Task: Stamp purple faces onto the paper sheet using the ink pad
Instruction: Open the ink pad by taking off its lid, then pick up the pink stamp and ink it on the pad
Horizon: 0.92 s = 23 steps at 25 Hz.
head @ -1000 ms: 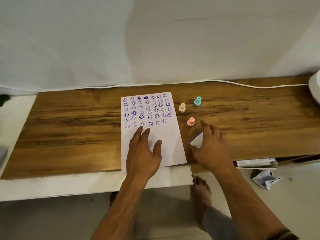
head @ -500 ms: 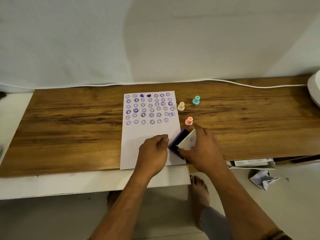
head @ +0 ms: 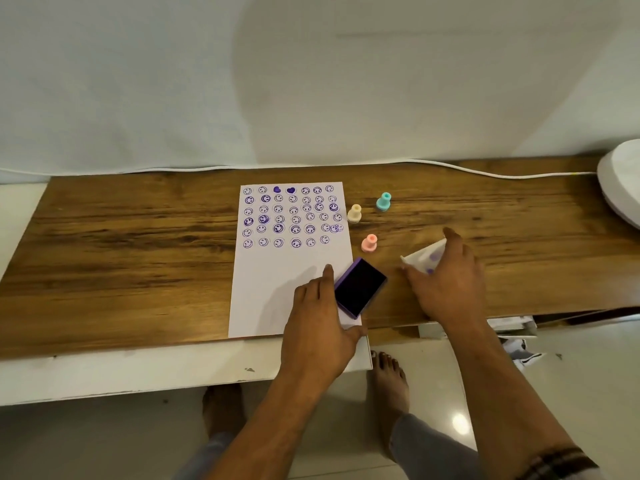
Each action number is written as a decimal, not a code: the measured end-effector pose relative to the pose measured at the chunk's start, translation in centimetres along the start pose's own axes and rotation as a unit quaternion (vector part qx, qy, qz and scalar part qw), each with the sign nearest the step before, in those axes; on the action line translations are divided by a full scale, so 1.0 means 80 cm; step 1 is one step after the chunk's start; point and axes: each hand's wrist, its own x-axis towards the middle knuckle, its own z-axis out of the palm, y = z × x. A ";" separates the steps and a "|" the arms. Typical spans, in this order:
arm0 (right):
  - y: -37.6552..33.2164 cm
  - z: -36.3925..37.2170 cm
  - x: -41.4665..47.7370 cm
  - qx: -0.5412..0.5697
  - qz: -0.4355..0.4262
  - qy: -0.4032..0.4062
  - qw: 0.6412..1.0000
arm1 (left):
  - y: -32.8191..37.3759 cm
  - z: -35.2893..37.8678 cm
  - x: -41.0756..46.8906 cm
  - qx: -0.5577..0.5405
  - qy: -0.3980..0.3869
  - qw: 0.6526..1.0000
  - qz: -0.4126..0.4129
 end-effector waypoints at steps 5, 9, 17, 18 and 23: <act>0.014 -0.006 0.009 -0.050 0.010 -0.051 0.997 | -0.001 0.007 -0.003 -0.006 0.008 1.000 0.009; 0.019 -0.007 0.007 -0.058 0.004 -0.054 0.997 | 0.000 0.008 -0.002 -0.002 0.008 1.000 0.009; -0.039 0.033 -0.061 0.019 -0.127 -0.094 0.987 | 0.003 0.000 0.000 -0.020 0.004 1.000 0.006; -0.040 0.039 -0.068 0.010 -0.138 -0.098 0.986 | 0.002 -0.003 0.001 -0.030 -0.001 1.000 0.005; -0.037 0.057 -0.072 -0.033 -0.152 -0.093 0.983 | -0.009 -0.014 0.004 -0.078 -0.030 0.996 -0.006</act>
